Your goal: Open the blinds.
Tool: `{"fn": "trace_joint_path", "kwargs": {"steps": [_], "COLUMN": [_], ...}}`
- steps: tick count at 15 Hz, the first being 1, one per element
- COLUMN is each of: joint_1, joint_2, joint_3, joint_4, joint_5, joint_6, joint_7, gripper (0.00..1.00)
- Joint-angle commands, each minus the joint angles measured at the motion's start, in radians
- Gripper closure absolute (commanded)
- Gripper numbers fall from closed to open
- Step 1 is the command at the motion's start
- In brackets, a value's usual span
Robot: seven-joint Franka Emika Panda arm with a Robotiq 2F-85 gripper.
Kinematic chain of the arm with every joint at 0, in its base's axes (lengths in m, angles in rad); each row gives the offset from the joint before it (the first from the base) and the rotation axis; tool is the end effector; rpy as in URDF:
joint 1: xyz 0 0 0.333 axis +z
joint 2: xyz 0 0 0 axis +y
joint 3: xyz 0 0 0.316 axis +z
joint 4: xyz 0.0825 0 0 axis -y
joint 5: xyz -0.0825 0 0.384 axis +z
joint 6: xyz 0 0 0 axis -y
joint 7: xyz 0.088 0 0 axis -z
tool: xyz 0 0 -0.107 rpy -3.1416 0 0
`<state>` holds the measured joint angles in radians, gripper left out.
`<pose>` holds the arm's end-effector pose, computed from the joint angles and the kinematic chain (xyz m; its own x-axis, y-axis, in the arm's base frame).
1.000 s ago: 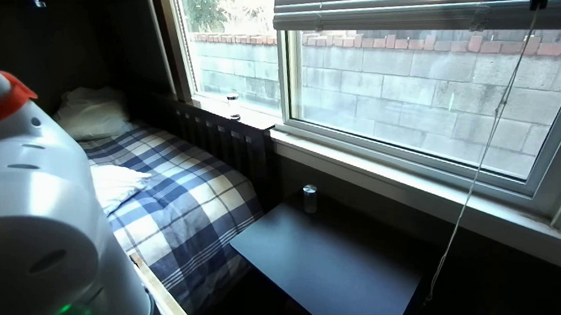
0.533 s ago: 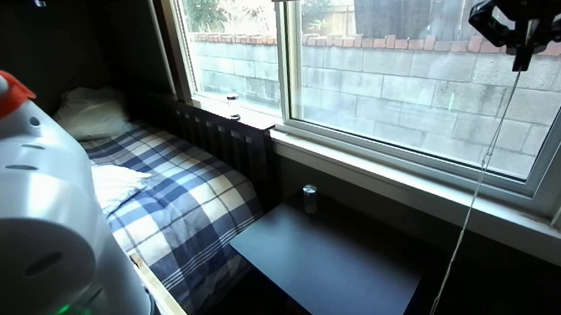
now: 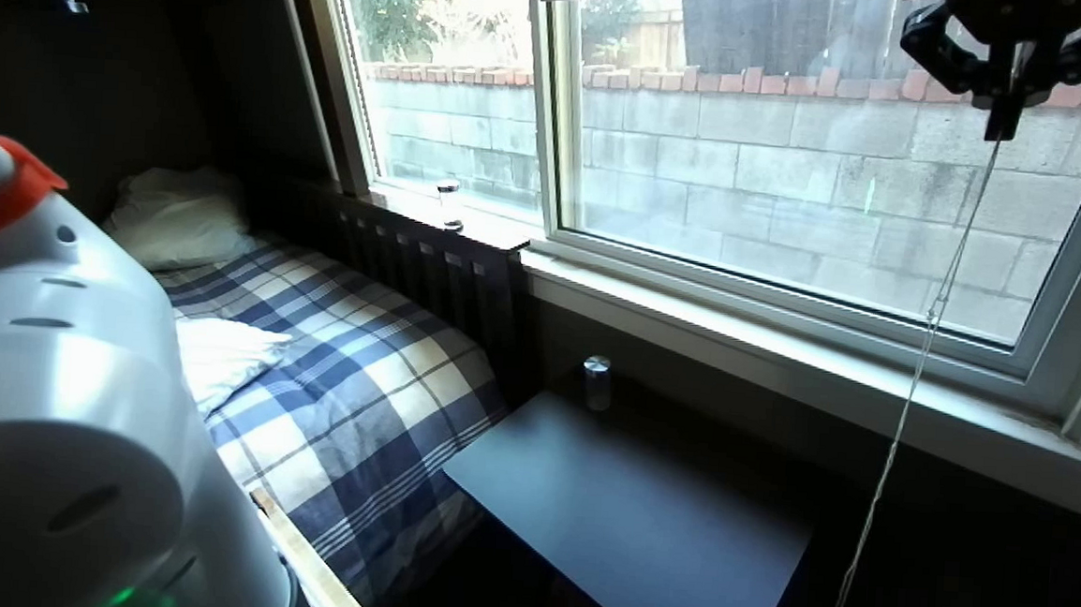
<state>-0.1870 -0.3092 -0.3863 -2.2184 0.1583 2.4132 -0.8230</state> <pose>0.4167 -0.2872 0.5462 0.8568 0.1639 0.4888 0.1055 -0.9838 0.1451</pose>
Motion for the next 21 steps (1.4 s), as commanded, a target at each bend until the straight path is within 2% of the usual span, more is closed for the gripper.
{"fn": "trace_joint_path", "kwargs": {"steps": [1,5,9,17,21], "joint_1": [0.025,0.045,0.021,-0.113,-0.169], "joint_2": [0.030,0.150,0.290,0.519,0.613], "joint_3": [-0.017,-0.031,-0.025,0.059,0.105], "joint_4": [0.016,0.040,0.083,0.146,0.180], "joint_5": [0.032,0.089,0.158,0.217,0.186], "joint_6": [0.001,0.037,0.052,-0.021,-0.043], "joint_7": [-0.029,-0.080,-0.136,-0.225,-0.222], "gripper": [1.00,1.00,1.00,1.00,1.00]}}
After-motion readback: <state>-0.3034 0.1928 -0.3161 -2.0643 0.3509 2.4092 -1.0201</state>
